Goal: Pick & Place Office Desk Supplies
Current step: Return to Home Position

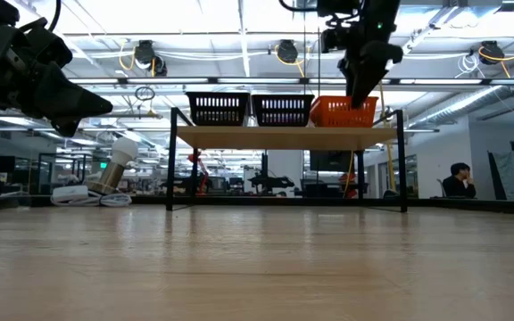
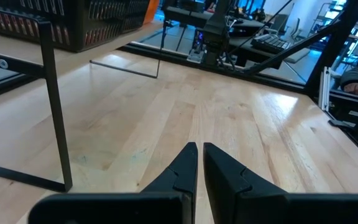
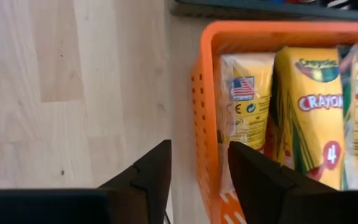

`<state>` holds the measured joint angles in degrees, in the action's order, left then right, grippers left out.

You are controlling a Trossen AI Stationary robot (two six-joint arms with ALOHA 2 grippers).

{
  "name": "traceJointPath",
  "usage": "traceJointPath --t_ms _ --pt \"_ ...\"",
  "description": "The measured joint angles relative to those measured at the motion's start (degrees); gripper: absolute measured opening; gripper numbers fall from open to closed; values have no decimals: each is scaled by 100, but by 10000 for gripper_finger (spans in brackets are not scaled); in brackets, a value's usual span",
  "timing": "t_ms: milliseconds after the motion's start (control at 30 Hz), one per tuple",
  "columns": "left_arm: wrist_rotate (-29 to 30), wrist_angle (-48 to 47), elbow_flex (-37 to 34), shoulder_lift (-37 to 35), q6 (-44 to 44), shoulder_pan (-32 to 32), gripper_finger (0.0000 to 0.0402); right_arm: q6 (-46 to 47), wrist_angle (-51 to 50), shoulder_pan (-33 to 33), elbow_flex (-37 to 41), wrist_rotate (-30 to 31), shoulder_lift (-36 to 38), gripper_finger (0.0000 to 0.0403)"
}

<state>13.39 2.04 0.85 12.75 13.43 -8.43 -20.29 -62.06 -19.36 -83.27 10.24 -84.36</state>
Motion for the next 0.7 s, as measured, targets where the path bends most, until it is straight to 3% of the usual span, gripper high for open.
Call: traceJointPath --t_ms 400,600,700 --pt "-125 -9 -1 0 46 -2 26 497 235 651 -1 2 872 178" --pt "-129 -15 -1 -2 40 -2 26 952 896 1126 15 -144 1750 169" --pt "-126 -17 -1 76 -58 -2 26 1024 1758 1407 402 -484 2407 156"
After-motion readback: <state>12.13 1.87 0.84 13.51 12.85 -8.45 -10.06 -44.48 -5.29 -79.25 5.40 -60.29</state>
